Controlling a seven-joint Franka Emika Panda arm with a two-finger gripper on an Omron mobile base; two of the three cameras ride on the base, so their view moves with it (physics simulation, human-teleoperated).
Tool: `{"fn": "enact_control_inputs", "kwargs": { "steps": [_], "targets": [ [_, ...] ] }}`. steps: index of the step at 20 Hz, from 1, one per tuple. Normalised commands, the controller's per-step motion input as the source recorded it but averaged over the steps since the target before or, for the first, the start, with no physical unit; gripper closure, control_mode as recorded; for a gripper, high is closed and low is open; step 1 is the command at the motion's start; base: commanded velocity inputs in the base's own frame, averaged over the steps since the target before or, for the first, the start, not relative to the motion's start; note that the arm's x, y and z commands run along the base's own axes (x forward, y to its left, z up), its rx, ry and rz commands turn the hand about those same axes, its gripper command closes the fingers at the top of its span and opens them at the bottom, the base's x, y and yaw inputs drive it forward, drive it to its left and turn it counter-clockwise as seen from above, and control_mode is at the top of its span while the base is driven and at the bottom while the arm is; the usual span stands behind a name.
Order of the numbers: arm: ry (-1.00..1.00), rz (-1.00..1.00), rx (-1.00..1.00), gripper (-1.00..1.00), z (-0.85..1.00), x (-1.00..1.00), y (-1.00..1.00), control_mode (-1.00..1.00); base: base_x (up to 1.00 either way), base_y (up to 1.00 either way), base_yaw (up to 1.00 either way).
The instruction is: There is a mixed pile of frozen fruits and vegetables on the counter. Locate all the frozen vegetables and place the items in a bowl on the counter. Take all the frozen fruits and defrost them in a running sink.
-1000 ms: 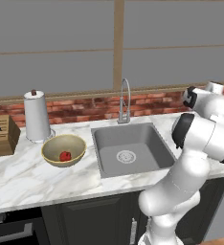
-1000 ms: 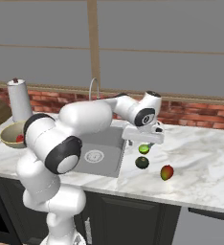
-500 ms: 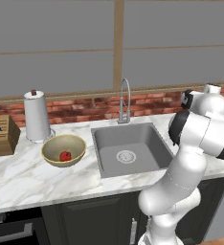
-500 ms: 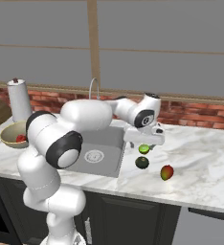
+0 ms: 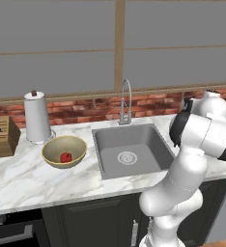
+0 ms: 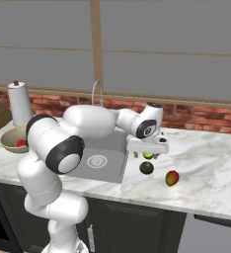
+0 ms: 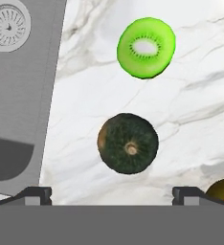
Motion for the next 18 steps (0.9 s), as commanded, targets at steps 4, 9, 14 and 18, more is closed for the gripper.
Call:
{"fn": "enact_control_inputs", "kwargs": {
  "steps": [4,9,14,18],
  "targets": [
    [0.00,0.00,-0.01,-1.00,-0.19,0.00,0.00,-1.00,0.00,0.00,0.00],
    [0.00,0.00,-0.02,-1.00,-0.25,0.00,0.00,-1.00,0.00,0.00,0.00],
    [0.00,0.00,-0.03,-1.00,-0.28,0.00,0.00,-1.00,0.00,0.00,0.00],
    [0.00,0.00,-0.01,-1.00,-0.16,0.00,0.00,-1.00,0.00,0.00,0.00]
  ]
}}
